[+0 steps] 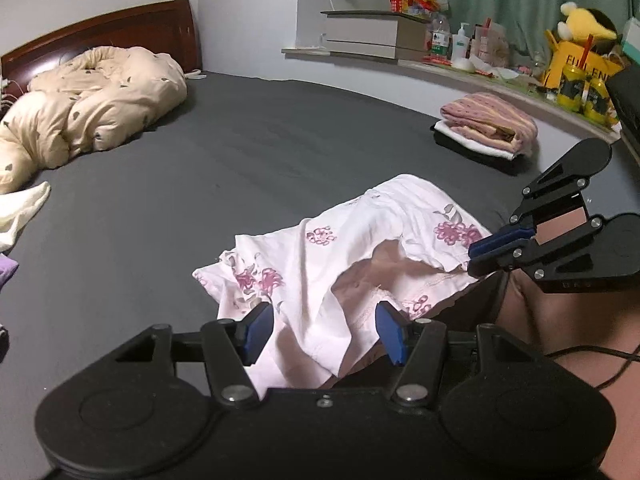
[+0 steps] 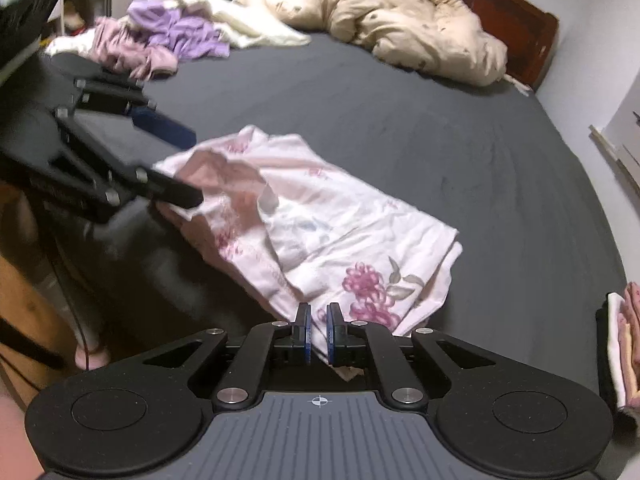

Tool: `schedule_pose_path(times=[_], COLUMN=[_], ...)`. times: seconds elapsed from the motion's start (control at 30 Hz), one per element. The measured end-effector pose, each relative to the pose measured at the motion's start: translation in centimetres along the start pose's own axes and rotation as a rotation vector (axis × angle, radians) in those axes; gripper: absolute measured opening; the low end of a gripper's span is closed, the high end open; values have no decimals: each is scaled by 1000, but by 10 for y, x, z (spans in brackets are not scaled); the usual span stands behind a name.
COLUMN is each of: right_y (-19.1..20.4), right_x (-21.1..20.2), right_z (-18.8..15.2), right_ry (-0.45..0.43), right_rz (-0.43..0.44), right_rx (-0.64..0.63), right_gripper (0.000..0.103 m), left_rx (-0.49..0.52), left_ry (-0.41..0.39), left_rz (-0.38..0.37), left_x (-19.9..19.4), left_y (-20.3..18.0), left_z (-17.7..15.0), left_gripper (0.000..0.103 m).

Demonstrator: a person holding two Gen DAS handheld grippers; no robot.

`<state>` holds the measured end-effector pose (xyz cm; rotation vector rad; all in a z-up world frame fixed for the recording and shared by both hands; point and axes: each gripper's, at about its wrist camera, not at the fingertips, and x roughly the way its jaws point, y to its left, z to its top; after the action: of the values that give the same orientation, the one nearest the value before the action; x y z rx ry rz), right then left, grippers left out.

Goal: Fold clothes

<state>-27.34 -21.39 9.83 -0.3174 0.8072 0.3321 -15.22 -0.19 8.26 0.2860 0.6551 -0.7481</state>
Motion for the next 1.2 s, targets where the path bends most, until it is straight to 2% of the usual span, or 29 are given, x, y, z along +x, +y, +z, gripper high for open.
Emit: schedule_pose_path(times=[0.07, 0.13, 0.27, 0.33, 0.37, 0.47, 0.57, 0.7, 0.77, 0.83, 0.97, 1.03, 1.1, 1.13, 1.2], right_y=[0, 1, -8, -7, -7, -10, -13, -10, -11, -8, -9, -4, 0, 1, 4], right_x=[0, 1, 0, -3, -4, -11, -18, -22, -22, -18, -11, -8, -3, 1, 5], right_z=[1, 1, 0, 0, 0, -1, 0, 1, 0, 1, 1, 0, 0, 0, -1], right_ry=[-4, -8, 1, -3, -11, -54, -110, -128, -135, -109, -87, -83, -70, -56, -41], right_rz=[-2, -2, 71, 79, 88, 118, 120, 67, 0, -50, -39, -66, -102, -107, -99], right_rx=[7, 16, 101, 99, 109, 147, 178, 150, 165, 114, 112, 71, 29, 11, -16], right_gripper=[5, 5, 5, 6, 10, 103, 103, 103, 103, 103, 102, 93, 71, 67, 66], left_rx=[15, 6, -24, -23, -23, -24, -18, -4, 6, 30, 84, 85, 78, 73, 73], left_ry=[-2, -8, -20, -20, -21, -24, -21, -27, -32, -32, -18, -8, -2, 2, 8], left_rz=[28, 18, -8, -4, -2, 3, 21, 50, 59, 78, 91, 85, 84, 82, 86], left_x=[1, 1, -1, -1, -1, -2, -3, -3, -5, -5, -2, -1, 0, 1, 2], left_y=[-6, -9, -14, -15, -16, -16, -15, -14, -14, -15, -17, -18, -18, -18, -18], left_z=[-1, -1, -1, -1, 0, -1, -2, -2, 0, 1, 2, 2, 2, 2, 2], left_gripper=[56, 56, 59, 59, 59, 59, 61, 60, 60, 60, 60, 60, 58, 58, 57])
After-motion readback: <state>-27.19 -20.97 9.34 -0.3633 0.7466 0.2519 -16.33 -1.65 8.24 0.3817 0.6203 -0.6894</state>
